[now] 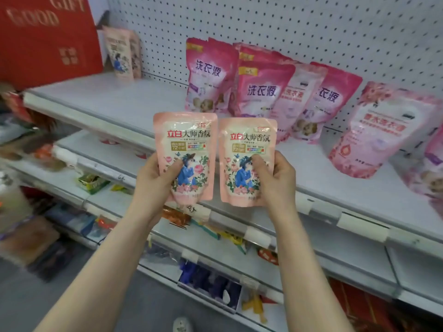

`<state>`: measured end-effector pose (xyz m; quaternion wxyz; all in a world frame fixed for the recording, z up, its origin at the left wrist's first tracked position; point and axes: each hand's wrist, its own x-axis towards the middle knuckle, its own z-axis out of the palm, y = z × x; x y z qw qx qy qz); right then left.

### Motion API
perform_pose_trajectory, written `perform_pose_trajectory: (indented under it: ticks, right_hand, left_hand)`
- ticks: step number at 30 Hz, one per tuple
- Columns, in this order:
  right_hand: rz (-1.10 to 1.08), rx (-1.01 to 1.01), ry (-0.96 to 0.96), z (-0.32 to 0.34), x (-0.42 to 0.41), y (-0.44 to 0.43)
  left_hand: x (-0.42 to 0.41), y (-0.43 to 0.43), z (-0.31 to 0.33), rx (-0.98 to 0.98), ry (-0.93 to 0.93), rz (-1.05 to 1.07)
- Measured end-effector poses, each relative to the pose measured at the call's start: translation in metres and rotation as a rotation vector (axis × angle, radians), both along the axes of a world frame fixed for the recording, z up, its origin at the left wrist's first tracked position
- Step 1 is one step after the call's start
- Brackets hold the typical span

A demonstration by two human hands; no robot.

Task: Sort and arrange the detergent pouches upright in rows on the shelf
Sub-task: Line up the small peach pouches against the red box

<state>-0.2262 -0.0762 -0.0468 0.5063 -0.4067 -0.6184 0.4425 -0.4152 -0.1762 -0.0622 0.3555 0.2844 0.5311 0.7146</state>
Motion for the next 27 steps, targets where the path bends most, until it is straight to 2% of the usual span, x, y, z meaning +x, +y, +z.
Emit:
perform_pose_trajectory:
  ticks: [8, 13, 16, 21, 24, 27]
  right_hand:
    - [0.133, 0.120, 0.002, 0.032, -0.123, 0.053]
    - [0.191, 0.218, -0.085, 0.057, -0.203, 0.084]
    - [0.230, 0.216, -0.207, 0.065, -0.251, 0.099]
    - [0.277, 0.234, -0.421, 0.080, -0.322, 0.137]
    - [0.205, 0.316, -0.694, 0.091, -0.363, 0.165]
    - [0.154, 0.290, -0.789, 0.099, -0.409, 0.194]
  left_hand:
    - [-0.112, 0.036, 0.025, 0.032, 0.105, 0.138]
    - [-0.186, 0.056, 0.044, 0.080, 0.148, 0.268]
    - [-0.228, 0.063, 0.044, 0.084, 0.114, 0.340]
    - [-0.300, 0.088, 0.045, 0.077, 0.097, 0.324]
    - [-0.346, 0.104, 0.043, 0.062, 0.097, 0.286]
    - [-0.387, 0.117, 0.042, 0.034, 0.085, 0.236]
